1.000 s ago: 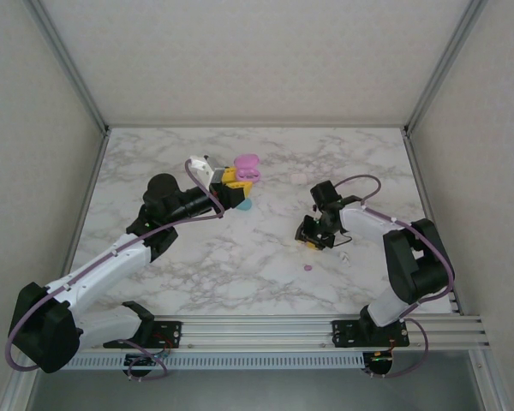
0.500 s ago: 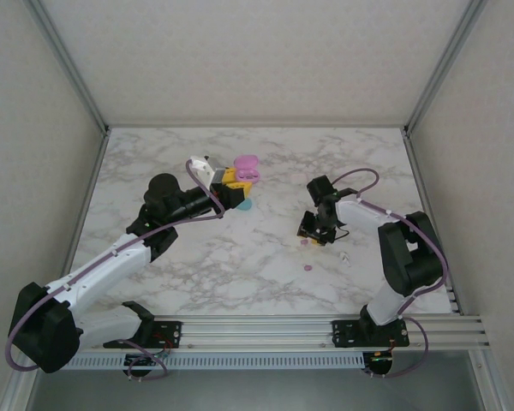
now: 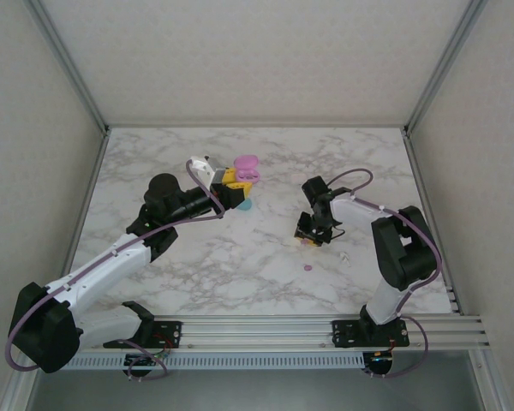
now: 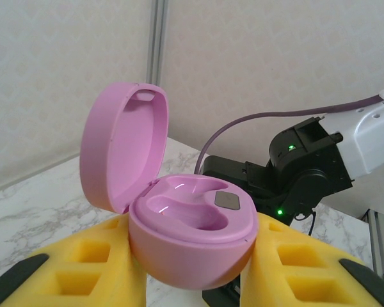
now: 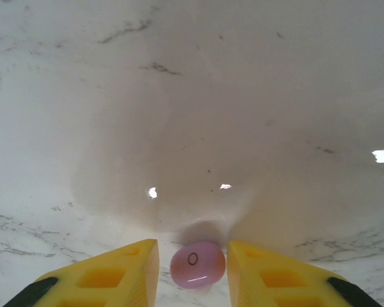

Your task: Insert wireless bluetooth earbuds into charging case

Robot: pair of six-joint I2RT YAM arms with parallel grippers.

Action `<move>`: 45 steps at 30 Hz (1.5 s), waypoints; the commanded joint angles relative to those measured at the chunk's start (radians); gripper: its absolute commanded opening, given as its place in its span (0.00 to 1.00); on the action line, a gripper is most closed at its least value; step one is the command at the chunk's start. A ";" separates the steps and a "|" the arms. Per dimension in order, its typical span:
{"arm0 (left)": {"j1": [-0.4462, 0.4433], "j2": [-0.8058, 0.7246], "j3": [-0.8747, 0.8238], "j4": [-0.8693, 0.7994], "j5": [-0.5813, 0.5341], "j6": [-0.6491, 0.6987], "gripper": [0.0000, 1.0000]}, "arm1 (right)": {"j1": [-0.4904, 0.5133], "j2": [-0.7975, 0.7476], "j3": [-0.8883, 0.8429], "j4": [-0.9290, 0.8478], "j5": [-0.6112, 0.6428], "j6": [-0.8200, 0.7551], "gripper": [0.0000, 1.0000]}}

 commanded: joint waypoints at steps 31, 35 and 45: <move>-0.003 -0.032 0.015 -0.013 -0.025 0.016 0.25 | 0.072 0.145 0.229 -0.257 0.158 -0.301 0.27; -0.004 -0.033 0.015 -0.013 -0.029 0.018 0.25 | 0.078 0.161 0.255 -0.289 0.152 -0.379 0.27; -0.004 -0.036 0.014 -0.013 -0.028 0.014 0.25 | 0.081 0.184 0.284 -0.333 0.157 -0.475 0.29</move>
